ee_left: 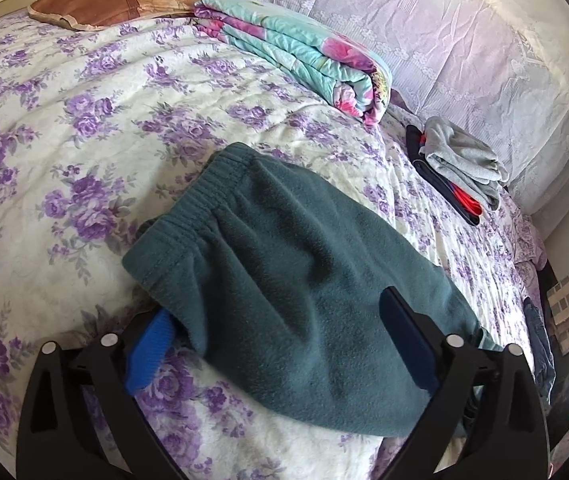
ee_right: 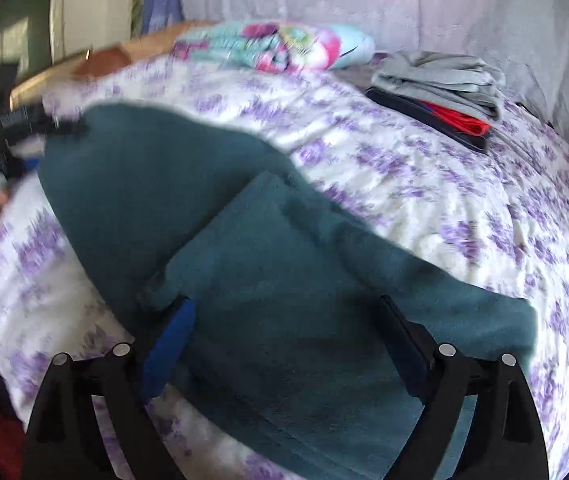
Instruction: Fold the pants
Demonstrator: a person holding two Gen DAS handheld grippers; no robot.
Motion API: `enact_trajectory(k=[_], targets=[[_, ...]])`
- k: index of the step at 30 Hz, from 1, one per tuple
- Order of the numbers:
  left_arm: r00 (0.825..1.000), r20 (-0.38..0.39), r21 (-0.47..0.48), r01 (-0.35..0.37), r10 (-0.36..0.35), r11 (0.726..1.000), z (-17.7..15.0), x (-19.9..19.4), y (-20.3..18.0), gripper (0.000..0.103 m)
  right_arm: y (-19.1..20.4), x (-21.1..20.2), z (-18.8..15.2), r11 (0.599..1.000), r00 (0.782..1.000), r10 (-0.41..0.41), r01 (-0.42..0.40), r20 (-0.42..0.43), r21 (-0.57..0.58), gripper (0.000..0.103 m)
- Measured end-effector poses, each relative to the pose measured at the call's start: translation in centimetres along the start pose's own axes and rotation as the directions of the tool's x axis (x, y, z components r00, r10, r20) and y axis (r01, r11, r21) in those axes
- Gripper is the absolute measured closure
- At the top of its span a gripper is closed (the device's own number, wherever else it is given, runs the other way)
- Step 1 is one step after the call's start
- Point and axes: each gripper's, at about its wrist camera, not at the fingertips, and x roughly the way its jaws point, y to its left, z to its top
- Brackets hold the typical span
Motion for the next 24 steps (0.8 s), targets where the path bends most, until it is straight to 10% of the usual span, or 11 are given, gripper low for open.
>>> enact_trajectory(k=[3,9,24], targets=[[1.000,-0.007,-0.018,0.016,-0.016,1.000,0.3,0.0,0.3,0.008,-1.4,-3.9,-0.4,0.998,0.986,-0.059,0.056,0.154,0.026,0.004],[0.997,-0.009,-0.080,0.073,-0.074,0.994,0.2,-1.0,2.1,0.023,-5.4,-5.0,-4.3,0.940,0.936,-0.340,0.340,0.086,0.023,0.004],[0.996,-0.082,-0.102,-0.031,0.022,0.994,1.6,0.3,1.2,0.011,-16.5,-6.7,-11.2,0.898,0.989,-0.149,0.133,0.006,0.419,0.004]])
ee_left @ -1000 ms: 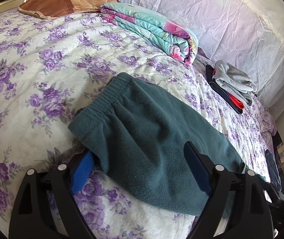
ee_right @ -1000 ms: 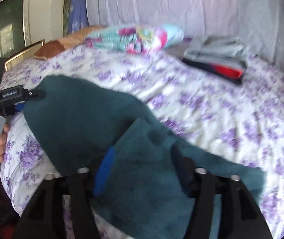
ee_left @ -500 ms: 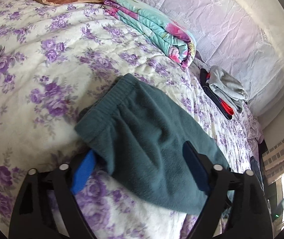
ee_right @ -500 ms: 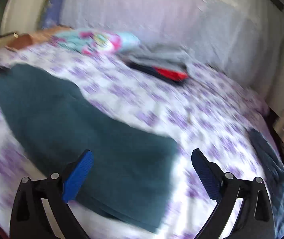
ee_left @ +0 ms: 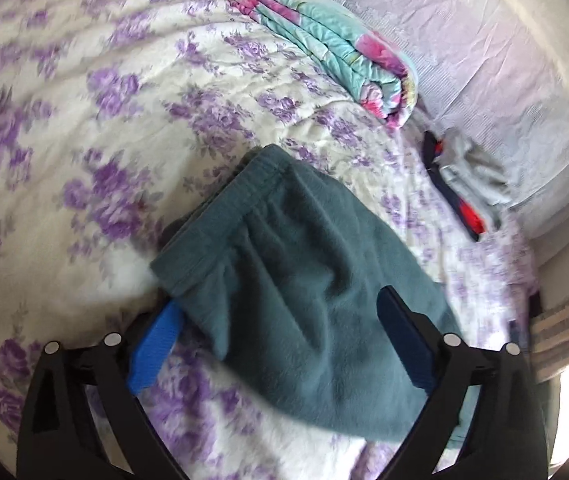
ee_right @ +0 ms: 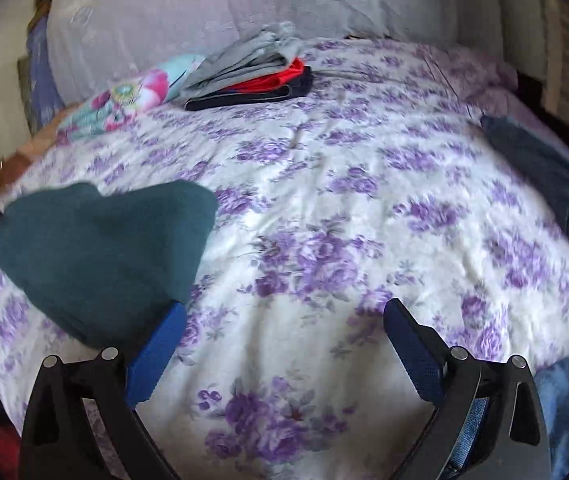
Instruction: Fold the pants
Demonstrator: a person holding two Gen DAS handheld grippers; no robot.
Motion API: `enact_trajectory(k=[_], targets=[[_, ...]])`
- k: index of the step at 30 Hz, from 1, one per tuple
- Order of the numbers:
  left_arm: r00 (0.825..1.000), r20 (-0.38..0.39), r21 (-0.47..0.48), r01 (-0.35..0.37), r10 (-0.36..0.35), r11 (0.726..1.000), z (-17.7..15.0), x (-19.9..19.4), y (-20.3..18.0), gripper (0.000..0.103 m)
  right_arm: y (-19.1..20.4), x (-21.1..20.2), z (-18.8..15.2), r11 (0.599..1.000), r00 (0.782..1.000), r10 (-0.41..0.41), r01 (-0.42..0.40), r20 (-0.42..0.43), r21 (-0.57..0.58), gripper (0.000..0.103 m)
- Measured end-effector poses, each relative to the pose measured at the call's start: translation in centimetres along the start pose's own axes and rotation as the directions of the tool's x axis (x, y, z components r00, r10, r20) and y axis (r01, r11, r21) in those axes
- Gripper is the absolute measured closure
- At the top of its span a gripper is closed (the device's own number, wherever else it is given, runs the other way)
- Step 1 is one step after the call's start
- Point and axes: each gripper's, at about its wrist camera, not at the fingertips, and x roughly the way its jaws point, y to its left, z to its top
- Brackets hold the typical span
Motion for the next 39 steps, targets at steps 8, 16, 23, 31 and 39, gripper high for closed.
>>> enact_trajectory(k=[8,16,23,31,39], targets=[[0.996,0.061,0.121,-0.071,0.064,0.990,-1.0,0.0,-2.2,0.063,4.7,-2.5,-0.1,0.964,0.973,0.193,-0.163,0.128,-0.209,0.004],[0.988,0.140,0.218,-0.089,0.059,0.972,-1.5,-1.9,-4.3,0.088,3.9,0.2,0.5,0.954,0.960,0.281,-0.280,-0.006,-0.107,0.004],[0.963,0.260,0.373,-0.173,0.076,0.912,-2.4,-4.8,-10.3,0.089,1.3,0.8,0.6,0.941,0.941,0.337,-0.338,0.022,0.028,0.004],[0.966,0.255,0.659,-0.142,-0.042,0.739,-6.5,-5.8,-23.0,0.089,1.5,1.0,0.7,0.938,0.938,0.346,-0.346,0.019,0.031,0.004],[0.984,0.112,0.894,-0.039,-0.138,0.447,-18.9,-2.0,-32.8,0.092,0.9,1.1,0.6,0.932,0.934,0.358,-0.358,0.021,0.060,0.004]])
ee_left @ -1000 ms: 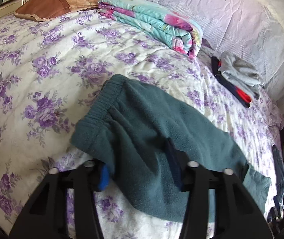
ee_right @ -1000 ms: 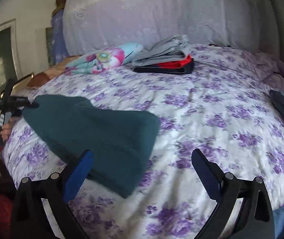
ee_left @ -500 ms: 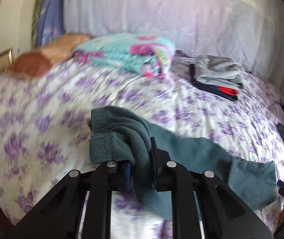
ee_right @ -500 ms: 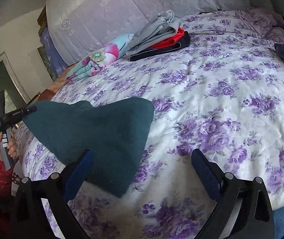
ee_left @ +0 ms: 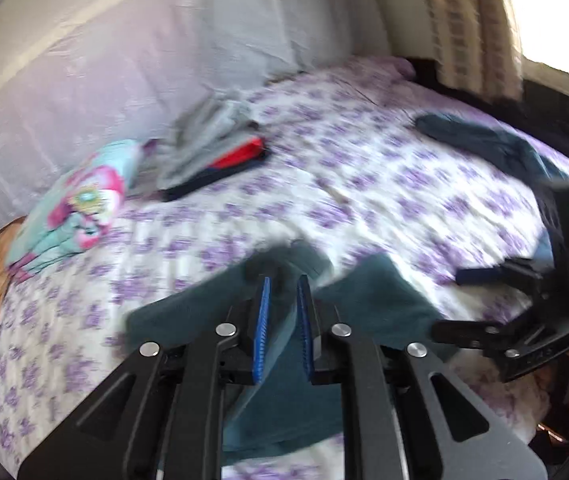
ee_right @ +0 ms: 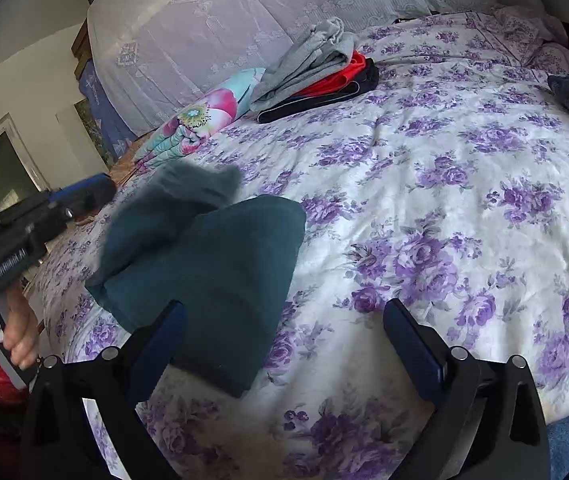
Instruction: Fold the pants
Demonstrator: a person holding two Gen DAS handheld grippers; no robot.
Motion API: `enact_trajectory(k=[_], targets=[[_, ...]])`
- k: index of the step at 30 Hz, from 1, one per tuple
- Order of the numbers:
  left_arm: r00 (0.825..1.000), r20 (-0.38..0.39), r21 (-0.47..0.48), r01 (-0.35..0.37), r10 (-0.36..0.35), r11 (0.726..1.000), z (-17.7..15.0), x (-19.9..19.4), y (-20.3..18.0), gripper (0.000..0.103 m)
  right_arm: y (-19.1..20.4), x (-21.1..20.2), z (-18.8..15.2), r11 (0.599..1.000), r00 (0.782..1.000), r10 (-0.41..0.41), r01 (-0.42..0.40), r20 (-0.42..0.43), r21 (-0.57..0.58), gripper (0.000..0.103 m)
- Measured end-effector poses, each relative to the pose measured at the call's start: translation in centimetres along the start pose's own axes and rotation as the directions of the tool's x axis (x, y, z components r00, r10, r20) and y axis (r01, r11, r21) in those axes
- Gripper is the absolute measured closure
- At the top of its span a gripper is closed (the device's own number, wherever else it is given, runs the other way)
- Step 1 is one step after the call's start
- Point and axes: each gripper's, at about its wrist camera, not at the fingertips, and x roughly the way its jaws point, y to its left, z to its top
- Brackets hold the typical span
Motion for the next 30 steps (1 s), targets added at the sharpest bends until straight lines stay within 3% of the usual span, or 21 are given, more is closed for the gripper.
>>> enact_trajectory(k=[3,9,13,16,18,20,24,30], targets=[[0.999,-0.031,0.035,0.034,-0.032,0.999,-0.7,1.6,-2.4,0.092,-0.2,0.0,0.0,1.000,1.000,0.007,-0.006,-0.004,0.006,0.004],[0.994,-0.036,0.024,0.102,-0.101,0.994,-1.0,1.2,-3.2,0.089,-0.3,0.1,0.1,1.000,1.000,0.008,-0.008,-0.008,0.009,0.004],[1.000,0.020,-0.054,-0.002,0.003,0.999,-1.4,-0.7,0.5,0.054,0.7,-1.9,0.1,1.000,0.994,-0.011,0.012,0.108,-0.010,0.004],[0.997,0.000,-0.144,-0.077,0.078,0.987,-2.5,-1.0,4.5,0.052,2.8,-2.9,0.3,0.996,0.984,0.075,-0.067,0.160,-0.054,0.004],[0.994,-0.021,-0.212,-0.109,0.107,0.971,-3.5,-1.2,7.2,0.051,4.3,-1.8,0.5,0.988,0.981,0.152,-0.149,0.117,-0.041,0.004],[0.990,-0.044,-0.262,-0.142,0.135,0.954,-4.7,-1.3,9.3,0.043,5.1,0.3,0.6,0.978,0.975,0.210,-0.211,0.067,0.007,0.010],[0.980,-0.078,-0.360,-0.200,0.184,0.912,-7.9,-1.4,13.1,0.032,5.4,4.0,1.1,0.960,0.970,0.242,-0.242,0.014,0.141,0.024],[0.986,-0.121,-0.496,-0.162,0.117,0.853,-12.2,0.7,17.0,0.026,4.4,5.7,3.0,0.920,0.966,0.255,-0.254,0.034,0.298,0.042]])
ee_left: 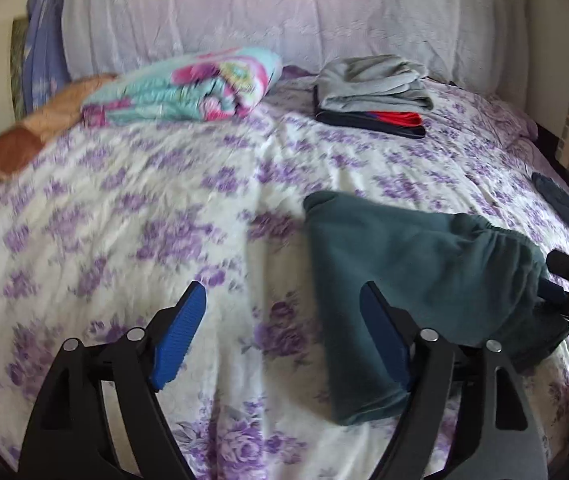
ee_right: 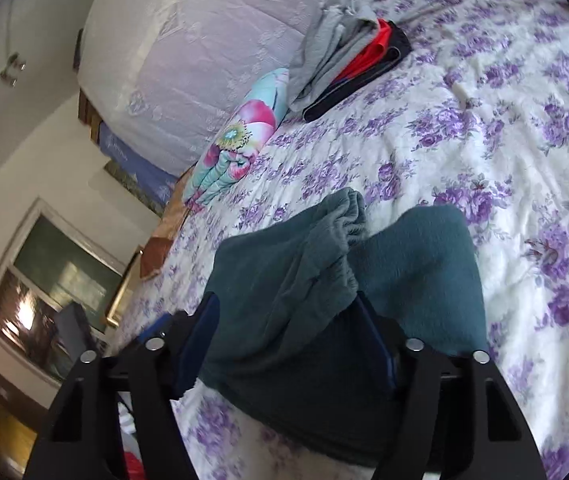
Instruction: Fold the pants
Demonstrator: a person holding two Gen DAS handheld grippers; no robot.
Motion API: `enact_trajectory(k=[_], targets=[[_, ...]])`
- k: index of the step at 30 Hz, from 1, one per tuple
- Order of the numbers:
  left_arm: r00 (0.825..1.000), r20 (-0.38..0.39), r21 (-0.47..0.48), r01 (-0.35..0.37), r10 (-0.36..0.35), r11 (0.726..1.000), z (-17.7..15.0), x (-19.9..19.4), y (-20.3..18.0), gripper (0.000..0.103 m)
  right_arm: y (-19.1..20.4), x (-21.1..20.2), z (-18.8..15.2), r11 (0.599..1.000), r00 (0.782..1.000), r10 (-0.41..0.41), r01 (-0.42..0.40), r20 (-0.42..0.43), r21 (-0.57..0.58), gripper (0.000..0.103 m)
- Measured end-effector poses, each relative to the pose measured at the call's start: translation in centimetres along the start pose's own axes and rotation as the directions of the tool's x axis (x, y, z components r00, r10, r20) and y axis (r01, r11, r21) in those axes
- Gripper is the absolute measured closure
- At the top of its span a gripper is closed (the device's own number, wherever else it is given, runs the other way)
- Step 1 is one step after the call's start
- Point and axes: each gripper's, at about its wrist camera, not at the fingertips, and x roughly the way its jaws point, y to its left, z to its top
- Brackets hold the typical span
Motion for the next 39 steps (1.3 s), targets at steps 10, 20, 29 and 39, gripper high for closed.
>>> enact_trajectory(k=[10,20,29,39], targets=[[0.993,-0.019,-0.063,0.116,-0.118,0.991,-1.3,1.4,1.6,0.012,-0.1,1.5,0.3,0.996,0.997,-0.079,0.078,0.018,0.040,0.083],[0.988,-0.023,-0.053,0.151,-0.152,0.987,-1.5,0.6,1.4,0.011,3.1,-5.3,-1.8,0.982,0.980,-0.146,0.159,0.132,-0.100,0.088],[0.987,-0.085,0.033,0.140,-0.137,0.990,-2.1,0.5,-1.2,0.011,-2.0,-6.4,-4.5,0.961,0.961,-0.275,0.275,0.019,-0.038,0.080],[0.987,-0.030,0.093,0.157,-0.155,0.983,1.4,-1.4,-3.8,0.010,0.1,-7.9,2.2,0.956,0.956,-0.252,0.270,0.147,-0.117,0.053]])
